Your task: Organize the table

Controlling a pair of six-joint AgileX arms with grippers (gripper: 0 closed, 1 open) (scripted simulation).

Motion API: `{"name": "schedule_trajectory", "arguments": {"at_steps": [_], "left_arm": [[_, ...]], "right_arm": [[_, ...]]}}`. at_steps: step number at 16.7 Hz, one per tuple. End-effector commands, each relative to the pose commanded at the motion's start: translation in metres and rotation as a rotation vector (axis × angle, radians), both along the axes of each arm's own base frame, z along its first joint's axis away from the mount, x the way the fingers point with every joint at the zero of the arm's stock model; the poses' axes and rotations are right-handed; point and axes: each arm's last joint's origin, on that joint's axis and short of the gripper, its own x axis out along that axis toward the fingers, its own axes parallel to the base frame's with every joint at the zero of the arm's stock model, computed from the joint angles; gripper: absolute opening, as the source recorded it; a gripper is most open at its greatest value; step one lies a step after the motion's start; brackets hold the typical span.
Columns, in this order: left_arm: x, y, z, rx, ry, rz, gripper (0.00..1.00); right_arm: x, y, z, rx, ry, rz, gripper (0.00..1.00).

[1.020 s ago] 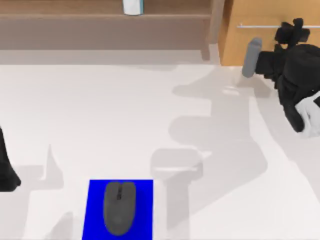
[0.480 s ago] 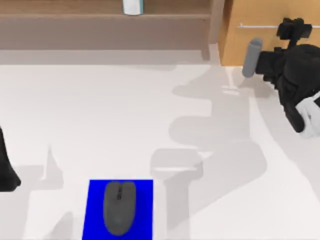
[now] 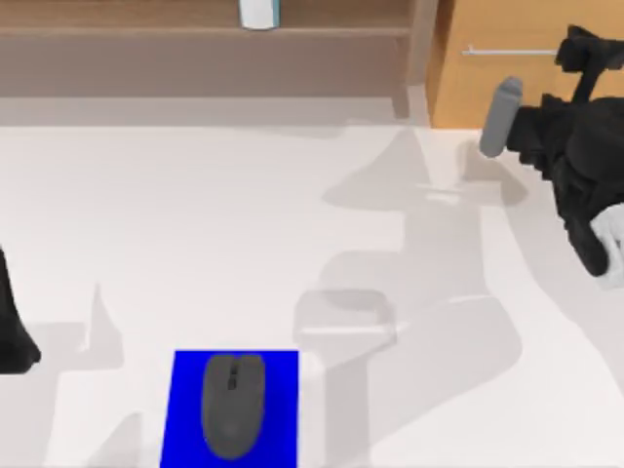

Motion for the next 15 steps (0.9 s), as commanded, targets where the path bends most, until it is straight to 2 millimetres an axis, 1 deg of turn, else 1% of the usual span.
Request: {"name": "schedule_trajectory", "arguments": {"at_steps": [5,10,11,12,13,15], "left_arm": [[0.0,0.0,0.0,0.0,0.0,0.0,1.0],[0.0,0.0,0.0,0.0,0.0,0.0,1.0],[0.0,0.0,0.0,0.0,0.0,0.0,1.0],[0.0,0.0,0.0,0.0,0.0,0.0,1.0],[0.0,0.0,0.0,0.0,0.0,0.0,1.0],[0.0,0.0,0.0,0.0,0.0,0.0,1.0]], "right_arm": [[-0.014,0.001,-0.015,-0.028,0.044,-0.011,1.0],[-0.013,-0.001,-0.014,-0.026,0.042,-0.015,1.0],[-0.013,0.003,-0.013,-0.015,0.036,-0.012,1.0],[-0.014,0.011,-0.012,0.006,0.029,-0.003,1.0],[-0.016,0.023,-0.012,0.038,0.023,0.01,1.0],[-0.021,0.056,-0.012,0.129,0.015,0.048,1.0]]}}
